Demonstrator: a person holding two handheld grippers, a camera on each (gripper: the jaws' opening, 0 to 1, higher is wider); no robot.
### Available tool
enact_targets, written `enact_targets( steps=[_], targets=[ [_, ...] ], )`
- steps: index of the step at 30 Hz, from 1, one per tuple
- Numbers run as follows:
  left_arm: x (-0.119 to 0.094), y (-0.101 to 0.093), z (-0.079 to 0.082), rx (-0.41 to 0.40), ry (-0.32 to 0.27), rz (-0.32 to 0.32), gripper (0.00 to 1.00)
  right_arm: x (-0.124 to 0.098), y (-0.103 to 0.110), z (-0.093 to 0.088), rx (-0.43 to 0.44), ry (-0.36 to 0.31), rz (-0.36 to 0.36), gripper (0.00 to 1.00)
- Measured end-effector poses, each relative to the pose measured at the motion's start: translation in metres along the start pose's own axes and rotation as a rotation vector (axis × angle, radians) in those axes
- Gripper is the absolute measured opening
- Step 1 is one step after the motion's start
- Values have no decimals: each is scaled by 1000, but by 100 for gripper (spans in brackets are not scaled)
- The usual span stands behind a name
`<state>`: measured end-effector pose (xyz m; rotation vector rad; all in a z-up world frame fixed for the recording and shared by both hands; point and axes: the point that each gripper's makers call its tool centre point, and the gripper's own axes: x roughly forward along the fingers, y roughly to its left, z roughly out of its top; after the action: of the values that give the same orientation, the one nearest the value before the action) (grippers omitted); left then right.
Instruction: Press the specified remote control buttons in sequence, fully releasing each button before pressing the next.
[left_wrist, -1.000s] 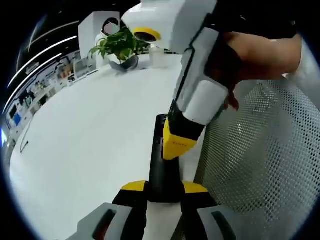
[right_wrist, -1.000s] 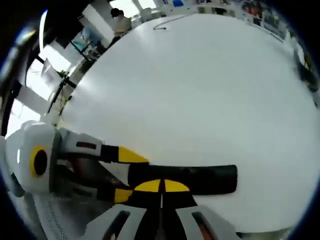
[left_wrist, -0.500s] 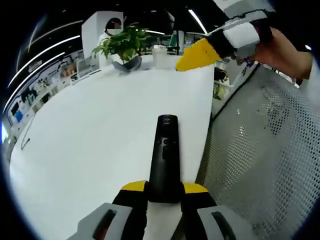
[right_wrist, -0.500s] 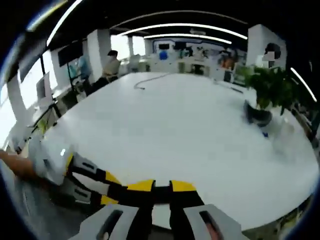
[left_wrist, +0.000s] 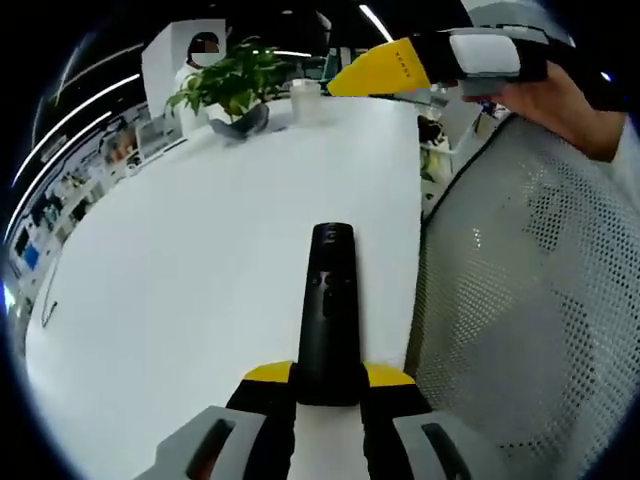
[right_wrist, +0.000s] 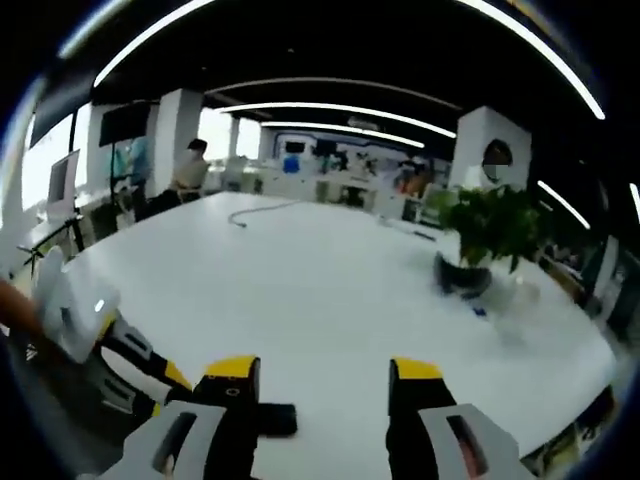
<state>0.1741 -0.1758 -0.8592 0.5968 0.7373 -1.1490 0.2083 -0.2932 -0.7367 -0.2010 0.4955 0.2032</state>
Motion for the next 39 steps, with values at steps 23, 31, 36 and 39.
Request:
enact_targets(
  steps=[23, 31, 36, 39],
  targets=[
    [-1, 118, 12, 178, 112, 62, 23, 2, 3, -6, -29, 23, 13, 55],
    [1, 166, 10, 205, 148, 82, 23, 3, 3, -8, -17, 34, 15, 56],
    [4, 191, 14, 213, 163, 94, 23, 3, 1, -9, -16, 39, 4, 55],
    [9, 206, 18, 209, 165, 101, 23, 4, 1, -12, -19, 54, -3, 54]
  ],
)
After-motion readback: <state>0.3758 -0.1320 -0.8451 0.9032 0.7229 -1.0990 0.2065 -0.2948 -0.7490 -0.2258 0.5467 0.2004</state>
